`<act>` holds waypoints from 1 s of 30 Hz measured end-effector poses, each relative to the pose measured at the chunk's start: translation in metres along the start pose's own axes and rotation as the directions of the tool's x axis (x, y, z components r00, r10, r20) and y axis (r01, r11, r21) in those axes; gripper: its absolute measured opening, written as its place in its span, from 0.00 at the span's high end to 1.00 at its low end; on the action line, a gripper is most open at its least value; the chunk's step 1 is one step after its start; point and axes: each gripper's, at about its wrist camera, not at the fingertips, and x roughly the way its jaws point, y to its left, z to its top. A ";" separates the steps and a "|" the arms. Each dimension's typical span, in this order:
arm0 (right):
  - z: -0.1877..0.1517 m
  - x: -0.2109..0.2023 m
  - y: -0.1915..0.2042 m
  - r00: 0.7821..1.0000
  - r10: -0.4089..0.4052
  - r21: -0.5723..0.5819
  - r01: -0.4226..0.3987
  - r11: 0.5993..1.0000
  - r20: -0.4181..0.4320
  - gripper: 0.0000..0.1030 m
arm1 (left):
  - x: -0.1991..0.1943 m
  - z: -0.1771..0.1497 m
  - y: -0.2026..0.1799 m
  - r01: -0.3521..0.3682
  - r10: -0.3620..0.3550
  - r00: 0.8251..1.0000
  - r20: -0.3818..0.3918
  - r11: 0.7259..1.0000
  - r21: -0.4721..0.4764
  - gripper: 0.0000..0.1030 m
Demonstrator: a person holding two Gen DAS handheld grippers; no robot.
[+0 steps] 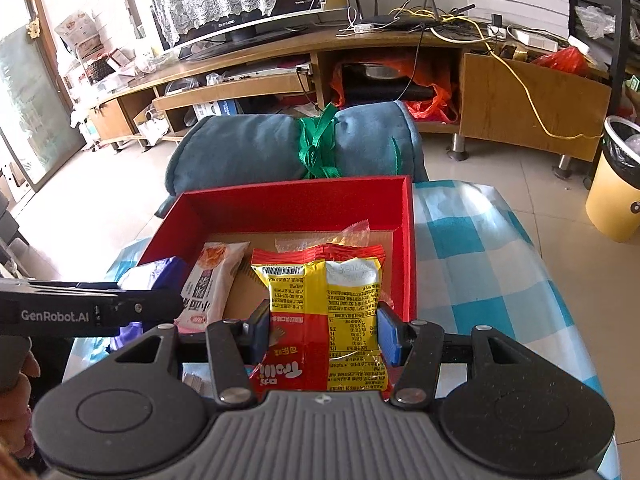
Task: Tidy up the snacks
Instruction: 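Lower blue pouch into red box with left tool while right tool lowers chip bag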
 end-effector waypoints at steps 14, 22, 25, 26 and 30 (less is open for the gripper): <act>0.011 0.014 -0.005 1.000 -0.009 0.007 0.009 1.000 0.002 0.53 | 0.014 0.014 0.002 -0.033 0.033 0.999 0.006 0.999 -0.002 0.26; 0.014 0.028 -0.006 1.000 -0.022 0.000 0.022 1.000 -0.014 0.53 | 0.026 0.020 0.005 -0.051 0.051 0.999 -0.003 0.999 -0.008 0.26; 0.015 0.036 -0.007 1.000 -0.024 -0.001 0.024 1.000 -0.021 0.53 | 0.031 0.022 0.006 -0.059 0.059 0.998 -0.010 0.998 -0.008 0.26; 0.016 0.038 -0.008 0.999 -0.025 -0.002 0.025 1.000 -0.022 0.53 | 0.033 0.022 0.006 -0.063 0.063 0.998 -0.012 0.998 -0.006 0.26; 0.016 0.045 -0.007 0.999 -0.032 -0.017 0.032 0.999 -0.024 0.53 | 0.041 0.023 0.006 -0.074 0.074 0.997 -0.020 0.997 -0.002 0.26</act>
